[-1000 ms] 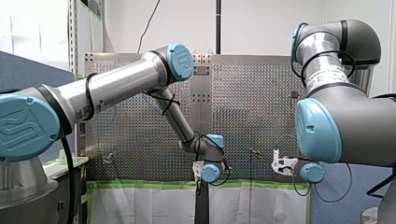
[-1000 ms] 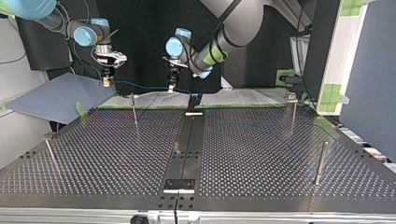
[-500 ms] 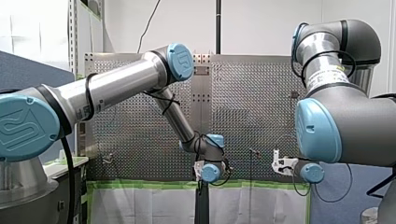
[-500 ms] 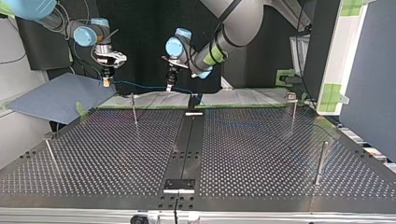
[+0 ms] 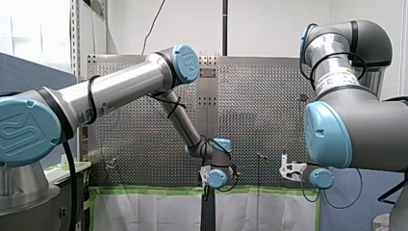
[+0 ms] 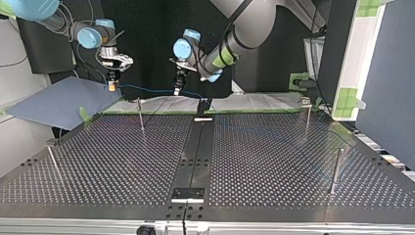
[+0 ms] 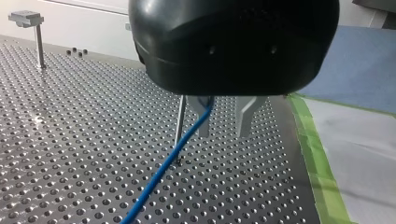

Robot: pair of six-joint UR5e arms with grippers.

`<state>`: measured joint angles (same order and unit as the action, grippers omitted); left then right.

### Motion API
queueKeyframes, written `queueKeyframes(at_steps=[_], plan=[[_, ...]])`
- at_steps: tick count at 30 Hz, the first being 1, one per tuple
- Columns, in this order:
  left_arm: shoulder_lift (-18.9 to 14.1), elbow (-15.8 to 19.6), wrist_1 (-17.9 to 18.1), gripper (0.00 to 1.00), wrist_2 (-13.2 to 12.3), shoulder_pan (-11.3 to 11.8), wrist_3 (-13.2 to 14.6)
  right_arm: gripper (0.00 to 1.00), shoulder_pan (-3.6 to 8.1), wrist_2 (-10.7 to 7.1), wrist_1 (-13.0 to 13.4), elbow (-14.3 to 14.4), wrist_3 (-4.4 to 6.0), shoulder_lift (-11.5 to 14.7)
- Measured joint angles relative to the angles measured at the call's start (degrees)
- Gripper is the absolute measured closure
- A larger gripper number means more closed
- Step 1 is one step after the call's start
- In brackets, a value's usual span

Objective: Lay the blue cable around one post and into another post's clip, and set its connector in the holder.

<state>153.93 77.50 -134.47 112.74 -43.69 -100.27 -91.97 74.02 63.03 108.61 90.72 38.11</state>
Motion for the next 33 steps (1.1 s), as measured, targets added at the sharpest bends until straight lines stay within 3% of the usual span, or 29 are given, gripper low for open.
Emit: queueKeyframes(at_steps=[1,2,3,5,19,33], plan=[[0.00,0.00,0.02,0.79,0.02,0.00,0.02,1.00,-0.01,-0.01,0.00,0.00,0.00,0.00],[0.00,0.00,0.04,0.90,0.03,-0.01,0.04,1.00,-0.01,-0.01,0.00,0.01,-0.01,0.00],[0.00,0.00,0.05,0.90,0.02,-0.01,0.05,1.00,-0.01,0.00,0.00,0.03,0.00,0.00],[0.00,0.00,0.06,1.00,0.01,-0.01,0.05,1.00,-0.03,0.00,0.00,0.02,-0.04,0.00],[0.03,0.00,0.79,1.00,-1.21,0.13,-1.15,1.00,-0.03,-0.01,-0.01,-0.01,-0.10,-0.01],[0.07,-0.10,4.63,1.00,-2.12,-0.55,-3.55,1.00,0.51,-0.09,-0.18,-0.70,0.21,0.01]])
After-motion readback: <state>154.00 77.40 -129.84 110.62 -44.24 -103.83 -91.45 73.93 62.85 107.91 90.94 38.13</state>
